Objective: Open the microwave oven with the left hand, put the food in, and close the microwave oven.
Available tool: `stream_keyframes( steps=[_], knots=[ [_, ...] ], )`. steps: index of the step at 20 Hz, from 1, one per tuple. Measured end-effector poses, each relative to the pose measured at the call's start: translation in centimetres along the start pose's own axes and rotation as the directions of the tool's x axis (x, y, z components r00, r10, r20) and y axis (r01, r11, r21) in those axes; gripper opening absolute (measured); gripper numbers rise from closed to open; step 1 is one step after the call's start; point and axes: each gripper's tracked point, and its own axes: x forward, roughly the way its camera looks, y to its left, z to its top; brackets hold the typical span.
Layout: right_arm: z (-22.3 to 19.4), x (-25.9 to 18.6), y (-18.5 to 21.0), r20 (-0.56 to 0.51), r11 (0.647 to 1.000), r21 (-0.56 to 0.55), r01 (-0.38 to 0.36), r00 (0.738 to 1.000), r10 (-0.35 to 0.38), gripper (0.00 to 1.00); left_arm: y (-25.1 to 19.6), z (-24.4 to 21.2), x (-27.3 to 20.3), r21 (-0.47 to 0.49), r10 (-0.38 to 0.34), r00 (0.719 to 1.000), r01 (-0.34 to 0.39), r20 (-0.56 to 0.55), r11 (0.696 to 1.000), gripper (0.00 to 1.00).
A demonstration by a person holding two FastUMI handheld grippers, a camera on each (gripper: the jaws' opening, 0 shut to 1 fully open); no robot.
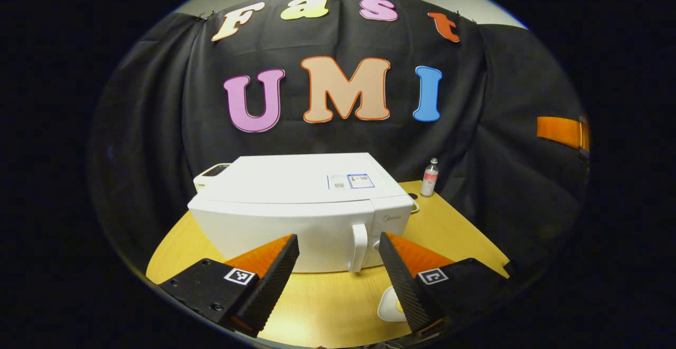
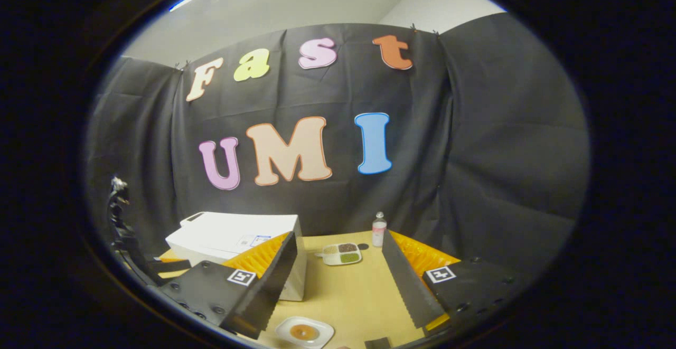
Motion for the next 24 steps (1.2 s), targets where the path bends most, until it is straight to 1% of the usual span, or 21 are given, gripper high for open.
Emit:
stream_keyframes(
  steps=[4, 6, 10, 12, 13, 15, 16, 17, 18, 19, 20, 23, 24],
  knots=[
    [-0.9, 0.0, -0.8, -0.027, 1.000, 0.003, -0.029, 0.999, 0.030, 0.96, -1.0, -3.3, 2.5, -0.020, -0.003, 0.998, 0.001, -0.068, 1.000, 0.96],
    [-1.2, -0.1, -1.4, -0.037, 0.999, -0.008, -0.038, 0.999, 0.038, 0.96, -1.4, -4.9, 4.0, -0.045, -0.011, 0.995, 0.006, -0.099, 0.999, 0.96],
    [-1.9, -0.1, -2.2, -0.060, 0.999, -0.003, -0.053, 0.997, 0.053, 0.96, -2.2, -7.6, 7.1, -0.108, -0.042, 0.990, 0.027, -0.134, 0.994, 0.92],
    [-2.1, 0.0, -2.5, -0.066, 0.998, 0.010, -0.057, 0.996, 0.057, 0.96, -2.8, -8.5, 8.5, -0.125, -0.052, 0.989, 0.035, -0.141, 0.992, 0.92],
    [-2.4, 0.0, -2.5, -0.071, 0.998, 0.013, -0.060, 0.996, 0.061, 0.96, -2.8, -8.7, 9.2, -0.124, -0.044, 0.989, 0.027, -0.141, 0.992, 0.94],
    [-2.8, 0.2, -2.7, -0.085, 0.998, 0.007, -0.065, 0.994, 0.066, 0.96, -2.6, -9.5, 10.1, -0.118, -0.029, 0.987, 0.010, -0.158, 0.993, 0.81],
    [-2.9, 0.2, -2.8, -0.090, 0.998, 0.002, -0.067, 0.994, 0.067, 1.00, -2.5, -9.6, 10.4, -0.115, -0.025, 0.986, 0.006, -0.163, 0.993, 0.78],
    [-3.0, 0.3, -2.9, -0.093, 0.998, -0.002, -0.068, 0.993, 0.067, 1.00, -2.4, -9.7, 10.8, -0.112, -0.023, 0.986, 0.004, -0.167, 0.994, 0.74],
    [-3.1, 0.4, -3.1, -0.097, 0.998, -0.004, -0.069, 0.993, 0.068, 0.96, -2.5, -9.8, 11.5, -0.108, -0.016, 0.985, -0.003, -0.169, 0.994, 0.77],
    [-3.4, 0.5, -3.0, -0.102, 0.997, -0.005, -0.071, 0.992, 0.070, 0.96, -2.4, -9.9, 11.9, -0.102, -0.009, 0.985, -0.008, -0.172, 0.995, 0.71],
    [-3.5, 0.7, -3.1, -0.108, 0.997, -0.005, -0.072, 0.992, 0.071, 0.96, -2.2, -9.9, 12.2, -0.096, 0.001, 0.985, -0.018, -0.171, 0.995, 0.77],
    [-3.8, 1.1, -3.1, -0.118, 0.997, -0.003, -0.079, 0.990, 0.079, 0.96, -2.0, -9.8, 12.9, -0.082, 0.014, 0.986, -0.028, -0.167, 0.996, 0.60],
    [-3.8, 1.2, -3.2, -0.117, 0.997, -0.009, -0.078, 0.990, 0.077, 0.96, -2.1, -10.1, 13.1, -0.080, 0.014, 0.985, -0.029, -0.175, 0.996, 0.50]
  ],
)
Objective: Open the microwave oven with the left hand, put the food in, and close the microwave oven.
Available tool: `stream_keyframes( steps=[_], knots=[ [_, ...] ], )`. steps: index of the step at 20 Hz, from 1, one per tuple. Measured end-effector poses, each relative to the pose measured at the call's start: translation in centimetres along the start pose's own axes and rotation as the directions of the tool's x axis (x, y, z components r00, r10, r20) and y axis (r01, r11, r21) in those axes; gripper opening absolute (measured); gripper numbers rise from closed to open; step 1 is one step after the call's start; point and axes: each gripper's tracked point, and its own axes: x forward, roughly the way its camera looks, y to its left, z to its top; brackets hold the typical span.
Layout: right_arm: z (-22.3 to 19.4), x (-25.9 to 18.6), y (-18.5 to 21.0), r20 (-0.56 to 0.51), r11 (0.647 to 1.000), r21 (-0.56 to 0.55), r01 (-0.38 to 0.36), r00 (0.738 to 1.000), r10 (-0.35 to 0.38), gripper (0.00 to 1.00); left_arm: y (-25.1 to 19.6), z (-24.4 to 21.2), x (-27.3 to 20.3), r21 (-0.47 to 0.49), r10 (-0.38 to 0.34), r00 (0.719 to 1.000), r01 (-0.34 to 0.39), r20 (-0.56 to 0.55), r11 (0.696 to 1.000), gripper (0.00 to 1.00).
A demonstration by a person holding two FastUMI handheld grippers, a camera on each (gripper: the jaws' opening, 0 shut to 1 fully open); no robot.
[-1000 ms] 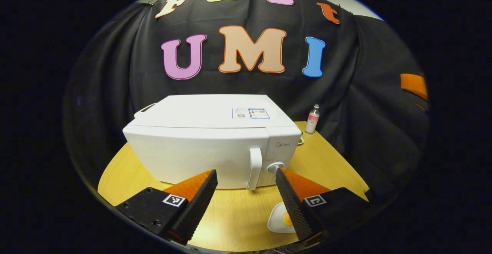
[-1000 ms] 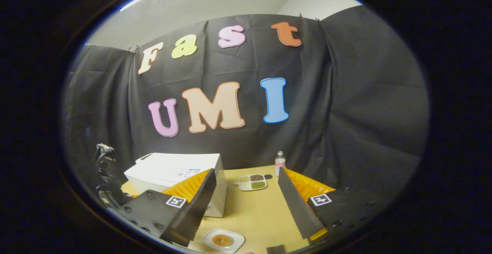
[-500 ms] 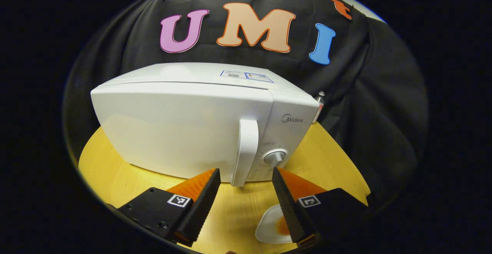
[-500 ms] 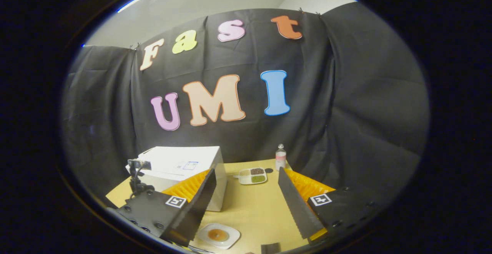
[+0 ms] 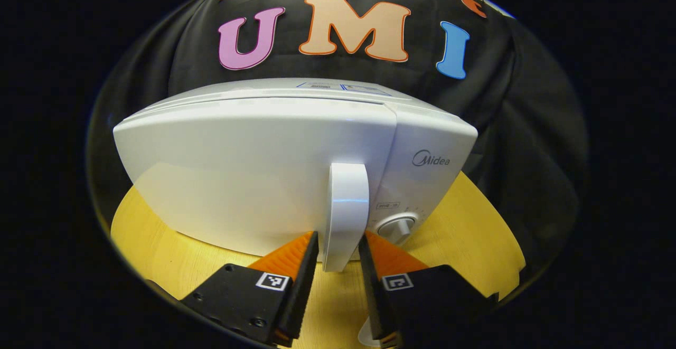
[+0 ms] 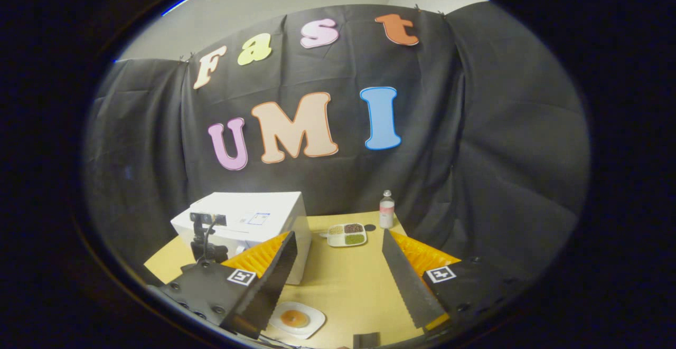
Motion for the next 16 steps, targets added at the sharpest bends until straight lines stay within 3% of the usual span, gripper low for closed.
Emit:
stream_keyframes(
  steps=[3, 5, 8, 16],
  knots=[
    [0.0, 0.4, -0.7, 0.004, 1.000, -0.016, 0.015, 1.000, -0.015, 0.96, 0.1, 0.1, -0.1, 0.004, 0.016, 1.000, -0.016, -0.002, 1.000, 0.33],
    [0.0, 0.5, -0.9, 0.006, 1.000, -0.010, 0.018, 1.000, -0.018, 0.96, 0.0, -0.1, 0.1, 0.030, 0.024, 1.000, -0.023, -0.017, 0.999, 0.31],
    [-0.3, 0.6, -0.6, 0.000, 1.000, -0.006, 0.014, 1.000, -0.014, 0.96, 0.0, -0.2, 0.1, 0.060, 0.032, 0.999, -0.031, -0.027, 0.998, 0.20],
    [-1.8, 0.6, 1.8, -0.029, 0.999, -0.023, -0.027, 0.999, 0.026, 0.96, 0.0, -0.1, -0.3, 0.040, 0.029, 1.000, -0.029, -0.011, 0.999, 0.04]
  ],
)
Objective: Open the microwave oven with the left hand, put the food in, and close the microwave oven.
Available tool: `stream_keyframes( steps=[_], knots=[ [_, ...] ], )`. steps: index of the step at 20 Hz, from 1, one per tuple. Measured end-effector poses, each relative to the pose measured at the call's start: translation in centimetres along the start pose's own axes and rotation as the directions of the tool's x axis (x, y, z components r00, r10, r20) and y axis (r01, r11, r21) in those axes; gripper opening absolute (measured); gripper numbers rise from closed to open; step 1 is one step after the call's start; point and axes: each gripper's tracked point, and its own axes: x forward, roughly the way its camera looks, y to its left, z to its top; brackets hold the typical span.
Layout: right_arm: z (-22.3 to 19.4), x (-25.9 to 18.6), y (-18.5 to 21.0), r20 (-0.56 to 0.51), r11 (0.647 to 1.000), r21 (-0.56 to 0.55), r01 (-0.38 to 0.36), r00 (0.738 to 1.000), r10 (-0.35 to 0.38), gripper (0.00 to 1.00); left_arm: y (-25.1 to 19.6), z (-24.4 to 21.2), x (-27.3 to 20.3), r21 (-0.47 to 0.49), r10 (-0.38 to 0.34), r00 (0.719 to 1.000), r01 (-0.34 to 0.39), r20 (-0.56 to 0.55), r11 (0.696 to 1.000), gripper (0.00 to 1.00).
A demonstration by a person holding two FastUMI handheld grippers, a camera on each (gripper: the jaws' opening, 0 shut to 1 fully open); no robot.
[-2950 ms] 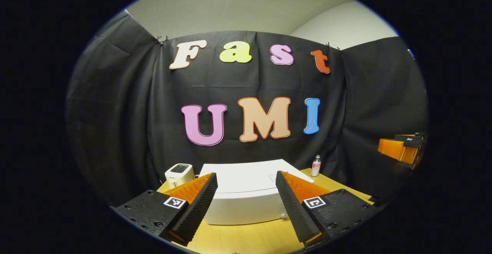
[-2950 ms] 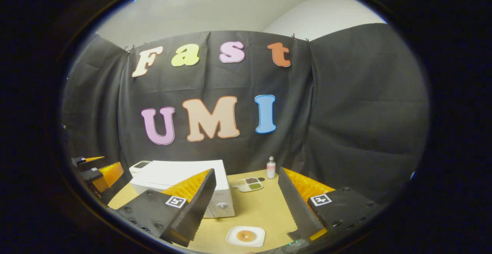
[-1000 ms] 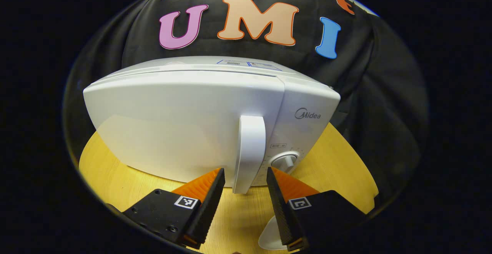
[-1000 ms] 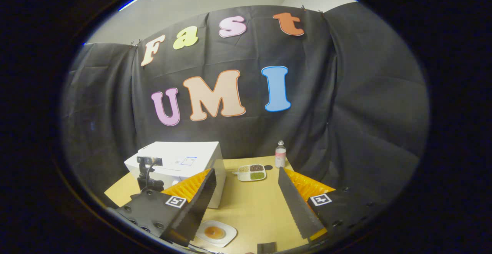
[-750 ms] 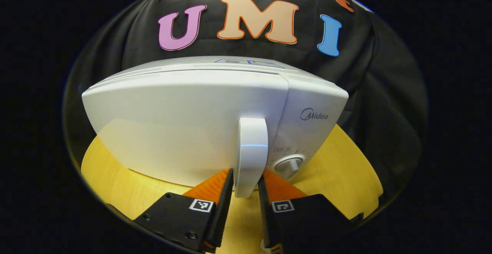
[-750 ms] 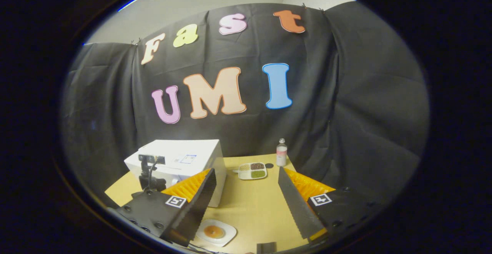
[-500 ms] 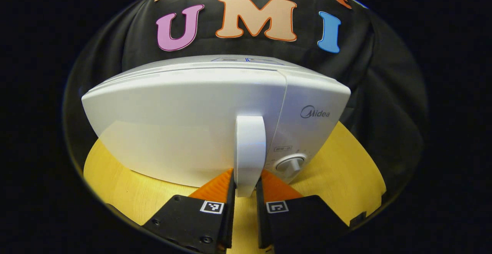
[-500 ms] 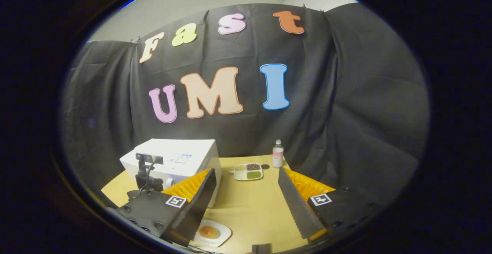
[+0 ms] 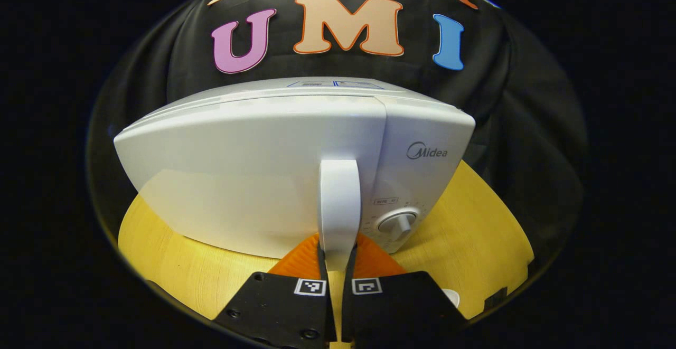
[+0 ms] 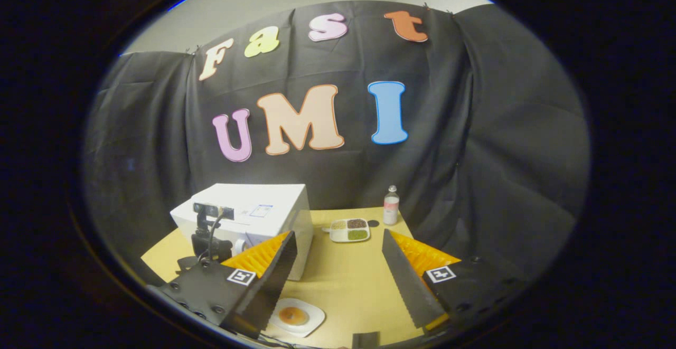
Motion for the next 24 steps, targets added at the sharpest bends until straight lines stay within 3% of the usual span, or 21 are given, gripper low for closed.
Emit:
stream_keyframes(
  steps=[8, 17, 24],
  knots=[
    [-0.5, 0.1, 1.8, -0.015, 1.000, -0.015, -0.014, 1.000, 0.014, 0.96, 0.1, 0.0, 0.0, -0.014, 0.016, 1.000, -0.017, -0.025, 1.000, 0.01],
    [-1.1, 1.4, 1.3, -0.035, 0.999, -0.030, 0.020, 0.999, -0.021, 0.96, 0.2, -0.8, -0.7, -0.069, 0.039, 0.997, -0.044, -0.064, 0.997, 0.01],
    [-3.1, 2.9, 2.6, -0.080, 0.999, -0.045, -0.031, 0.996, 0.027, 0.96, 1.1, -3.9, -6.1, -0.035, -0.028, 0.998, 0.027, -0.047, 0.999, 0.01]
  ],
)
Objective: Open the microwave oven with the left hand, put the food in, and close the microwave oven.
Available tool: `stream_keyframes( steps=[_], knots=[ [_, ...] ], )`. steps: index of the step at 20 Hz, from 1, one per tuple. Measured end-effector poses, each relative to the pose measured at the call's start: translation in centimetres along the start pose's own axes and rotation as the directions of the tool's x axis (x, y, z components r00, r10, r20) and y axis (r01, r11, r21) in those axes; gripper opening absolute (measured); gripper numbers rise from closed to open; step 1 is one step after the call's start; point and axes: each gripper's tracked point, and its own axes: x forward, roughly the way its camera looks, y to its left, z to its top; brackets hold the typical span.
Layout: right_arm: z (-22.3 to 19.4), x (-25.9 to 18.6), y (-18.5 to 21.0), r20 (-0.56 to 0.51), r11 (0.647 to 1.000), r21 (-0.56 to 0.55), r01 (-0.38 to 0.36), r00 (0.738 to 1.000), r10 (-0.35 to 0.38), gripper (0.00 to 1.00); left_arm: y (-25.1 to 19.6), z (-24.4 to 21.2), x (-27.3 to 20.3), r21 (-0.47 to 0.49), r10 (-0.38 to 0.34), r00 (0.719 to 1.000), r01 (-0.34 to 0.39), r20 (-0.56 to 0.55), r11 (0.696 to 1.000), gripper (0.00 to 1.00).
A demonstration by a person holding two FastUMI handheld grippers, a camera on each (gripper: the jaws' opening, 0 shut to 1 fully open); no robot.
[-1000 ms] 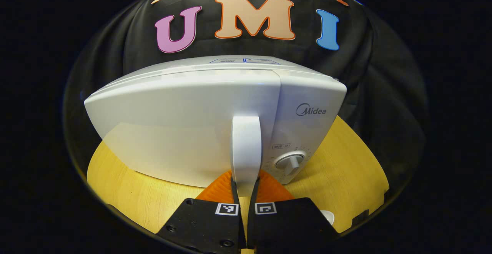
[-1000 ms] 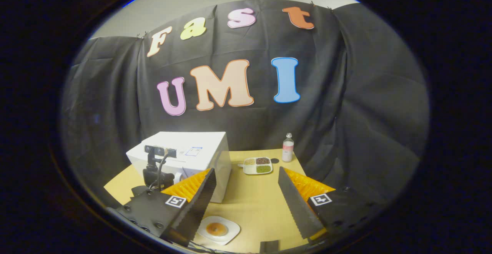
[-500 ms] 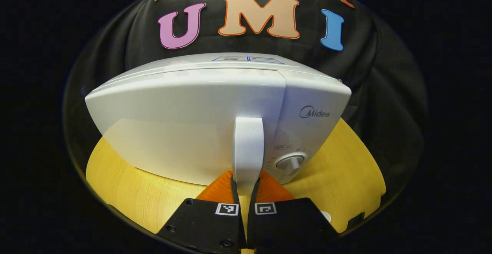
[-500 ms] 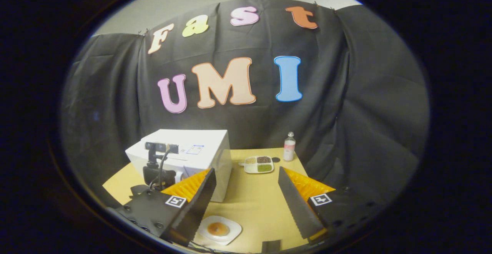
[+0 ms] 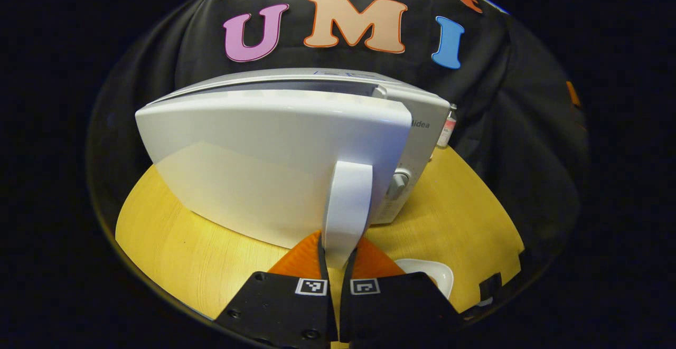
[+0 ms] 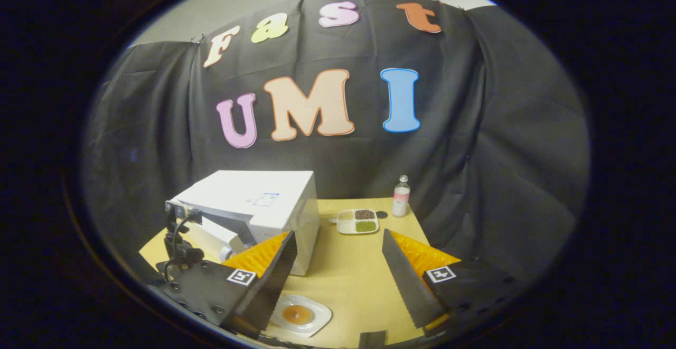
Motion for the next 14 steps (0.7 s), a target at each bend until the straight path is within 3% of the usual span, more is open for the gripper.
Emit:
stream_keyframes(
  steps=[6, 8, 10, 14],
  knots=[
    [-1.6, 0.0, 3.0, -0.033, 0.998, -0.002, -0.066, 0.997, 0.066, 1.00, 1.8, -2.6, -3.9, 0.001, 0.024, 1.000, -0.024, -0.017, 1.000, 0.13],
    [-2.1, 0.0, 4.2, -0.042, 0.997, -0.002, -0.080, 0.996, 0.080, 0.96, 2.6, -3.1, -5.3, -0.046, 0.028, 0.999, -0.029, -0.020, 0.999, 0.20],
    [-2.9, 0.0, 5.1, -0.060, 0.996, -0.007, -0.089, 0.994, 0.088, 1.00, 3.4, -3.7, -6.6, -0.105, 0.033, 0.999, -0.035, -0.022, 0.994, 0.25],
    [-5.2, 0.1, 7.6, -0.122, 0.992, 0.026, -0.120, 0.985, 0.122, 0.96, 5.8, -4.9, -9.2, -0.125, 0.064, 0.998, -0.067, -0.029, 0.990, 0.42]
  ],
)
